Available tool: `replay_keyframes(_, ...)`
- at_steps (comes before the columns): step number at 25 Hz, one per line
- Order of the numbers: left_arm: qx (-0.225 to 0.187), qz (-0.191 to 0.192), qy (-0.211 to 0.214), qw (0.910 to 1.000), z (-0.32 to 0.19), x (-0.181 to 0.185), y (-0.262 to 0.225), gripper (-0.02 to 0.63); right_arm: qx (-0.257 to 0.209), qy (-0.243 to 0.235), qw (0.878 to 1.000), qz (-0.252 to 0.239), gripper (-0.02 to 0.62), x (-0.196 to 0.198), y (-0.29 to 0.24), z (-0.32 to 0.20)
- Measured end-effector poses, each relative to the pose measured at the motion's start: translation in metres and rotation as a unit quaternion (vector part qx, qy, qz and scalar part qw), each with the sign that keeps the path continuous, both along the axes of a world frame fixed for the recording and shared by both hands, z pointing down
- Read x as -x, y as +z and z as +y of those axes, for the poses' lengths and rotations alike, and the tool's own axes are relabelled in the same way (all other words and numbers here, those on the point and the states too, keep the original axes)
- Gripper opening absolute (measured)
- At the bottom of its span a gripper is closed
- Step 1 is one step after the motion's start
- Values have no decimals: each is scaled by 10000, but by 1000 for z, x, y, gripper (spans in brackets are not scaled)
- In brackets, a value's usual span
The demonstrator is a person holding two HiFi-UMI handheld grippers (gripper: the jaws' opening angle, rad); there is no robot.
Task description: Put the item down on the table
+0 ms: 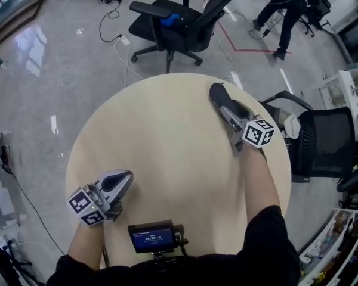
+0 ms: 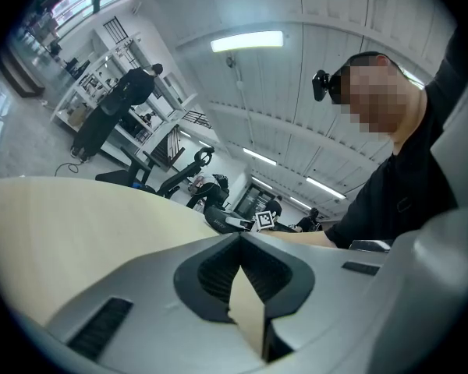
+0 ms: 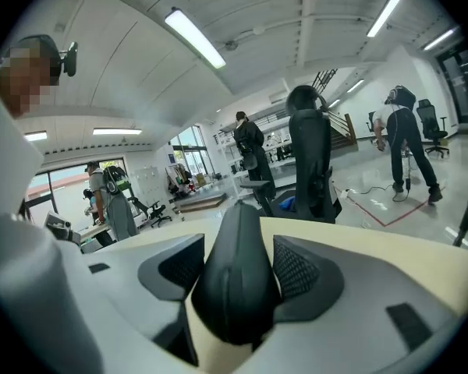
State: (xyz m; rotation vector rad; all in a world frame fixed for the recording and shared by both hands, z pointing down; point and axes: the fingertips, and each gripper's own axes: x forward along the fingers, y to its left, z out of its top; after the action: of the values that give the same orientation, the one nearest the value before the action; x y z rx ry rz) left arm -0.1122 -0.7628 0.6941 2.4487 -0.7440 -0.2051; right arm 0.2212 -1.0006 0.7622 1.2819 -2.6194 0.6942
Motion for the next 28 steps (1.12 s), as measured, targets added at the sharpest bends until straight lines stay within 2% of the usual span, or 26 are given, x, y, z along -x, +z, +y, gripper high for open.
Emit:
replay_keyframes(4,15,19,27,10000,-4,-6,8,0,-148,-89,9996,221,267,6,4,-4)
replay_keyframes(7,47,58,55,10000,-7,-9,11,1,-253,-28,9995,198,267,5,2,-8)
replay_keyframes(12,92,69,124,9999,-6,-17,21,0,-435,143,9988,170,268,-6,-2,-6)
replay_keyframes(18,106,65,164,9998,-3,-24,27,2,-677,557,9952,427,268,-35,-10,0)
replay_keyframes(22,142,88,128,9998,5,-23,23,0,-680,835,9936,337,268,-55,-25,18)
replay_keyframes(28,35,129,101,9999,20,-20,-6,1,-588,935,9929,432,268,-71,-49,60)
